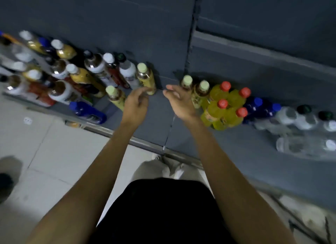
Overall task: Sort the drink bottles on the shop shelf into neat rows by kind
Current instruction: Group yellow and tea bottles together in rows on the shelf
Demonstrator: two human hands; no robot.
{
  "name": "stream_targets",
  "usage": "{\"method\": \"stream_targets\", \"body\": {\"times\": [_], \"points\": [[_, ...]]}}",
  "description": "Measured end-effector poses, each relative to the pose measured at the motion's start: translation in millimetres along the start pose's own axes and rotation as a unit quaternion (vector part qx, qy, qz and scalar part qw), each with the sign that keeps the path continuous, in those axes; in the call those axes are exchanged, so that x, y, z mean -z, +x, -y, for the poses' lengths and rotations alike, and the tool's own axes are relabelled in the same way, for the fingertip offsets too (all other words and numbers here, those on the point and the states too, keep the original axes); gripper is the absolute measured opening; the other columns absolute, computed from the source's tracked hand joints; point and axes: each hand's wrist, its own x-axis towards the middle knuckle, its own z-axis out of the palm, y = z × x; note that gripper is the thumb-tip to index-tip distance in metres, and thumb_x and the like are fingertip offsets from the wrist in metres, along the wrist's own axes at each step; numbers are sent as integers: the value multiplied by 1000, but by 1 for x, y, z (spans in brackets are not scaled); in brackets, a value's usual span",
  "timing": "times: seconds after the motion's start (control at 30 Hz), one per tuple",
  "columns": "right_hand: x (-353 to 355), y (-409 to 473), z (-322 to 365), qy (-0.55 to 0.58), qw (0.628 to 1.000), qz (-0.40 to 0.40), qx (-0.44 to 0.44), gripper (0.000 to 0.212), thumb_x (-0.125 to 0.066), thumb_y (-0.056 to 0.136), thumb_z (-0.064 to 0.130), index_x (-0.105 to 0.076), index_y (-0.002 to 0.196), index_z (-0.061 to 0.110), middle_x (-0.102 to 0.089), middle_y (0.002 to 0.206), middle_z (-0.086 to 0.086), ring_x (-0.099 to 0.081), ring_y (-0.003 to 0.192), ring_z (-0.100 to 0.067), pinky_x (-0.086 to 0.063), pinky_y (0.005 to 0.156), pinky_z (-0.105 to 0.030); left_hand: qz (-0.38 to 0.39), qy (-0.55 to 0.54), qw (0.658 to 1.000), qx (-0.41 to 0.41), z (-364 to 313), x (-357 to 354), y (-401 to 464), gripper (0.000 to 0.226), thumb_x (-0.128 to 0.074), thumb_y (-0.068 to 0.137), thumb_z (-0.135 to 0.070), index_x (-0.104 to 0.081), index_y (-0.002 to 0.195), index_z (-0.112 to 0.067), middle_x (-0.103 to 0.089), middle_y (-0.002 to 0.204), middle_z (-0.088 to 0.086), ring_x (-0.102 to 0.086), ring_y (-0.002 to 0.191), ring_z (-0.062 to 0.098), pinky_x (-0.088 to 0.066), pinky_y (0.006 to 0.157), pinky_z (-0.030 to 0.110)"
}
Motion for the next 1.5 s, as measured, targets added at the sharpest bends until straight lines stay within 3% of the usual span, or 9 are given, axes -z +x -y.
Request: {"method": "stream_targets", "body": {"times": [0.13,0.23,0.43,0.63,0.8,0.9,1.1,1.3,1.5], "points": [[-16,-6,1,-26,996,84,14,31,-58,95,16,-61,123,4,-64,119,-11,-59,103,-14,-38,65,2,-71,-22,996,48,7,32,-31,35,-43,90,10,-62,116,-4,-62,115,13,-58,100,19,-46,85,21],[-31,-2,17,-16,991,129,28,25,-57,96,20,-64,118,11,-64,111,-3,-56,100,-8,-44,75,-9,-102,-35,993,54,10,54,-40,34,-45,91,5,-62,116,-9,-61,120,11,-58,98,14,-49,85,24],[-58,28,31,-56,985,153,49,20,-58,95,23,-63,114,17,-63,114,5,-57,105,-7,-43,86,-20,-110,-22,991,73,24,88,-23,36,-43,90,4,-60,119,-8,-63,114,6,-59,97,15,-44,73,7],[-73,69,20,-114,992,51,-16,39,-62,93,24,-54,129,14,-62,125,-3,-56,101,-8,-40,83,-20,-46,-48,990,124,67,83,16,38,-58,91,-4,-53,128,-6,-58,123,8,-58,101,12,-45,74,5],[-93,104,7,-166,984,-31,-62,61,-65,91,27,-38,144,16,-50,142,-5,-55,116,-15,-41,89,-24,11,-31,980,198,115,71,46,55,-74,78,-17,-51,127,-24,-53,121,-4,-59,106,24,-52,89,44],[-111,120,-3,-217,973,-54,-58,63,-62,92,37,-36,145,16,-53,138,-7,-52,125,-27,-42,96,-36,40,-32,978,202,126,75,60,47,-75,78,-21,-53,120,-25,-56,109,-8,-58,100,18,-48,81,34],[-135,130,-7,-242,958,-149,-25,59,-69,86,40,-39,127,10,-62,120,-12,-60,109,-34,-43,78,-33,75,-23,977,197,120,82,85,44,-77,77,-29,-44,106,-25,-56,95,-13,-55,89,11,-36,69,23],[-124,110,-20,-196,961,-195,-22,51,-70,86,37,-52,129,15,-65,122,-5,-59,113,-23,-45,86,-31,43,-41,985,163,121,71,68,40,-79,75,-29,-54,107,-31,-64,103,-9,-62,98,14,-51,81,33],[-106,42,-44,-120,949,-288,48,30,-72,84,42,-64,85,13,-57,70,5,-51,67,-7,-36,59,-25,-1,-84,987,140,109,80,40,40,-81,74,-29,-67,110,-18,-66,92,-7,-60,84,7,-47,70,12]]}}
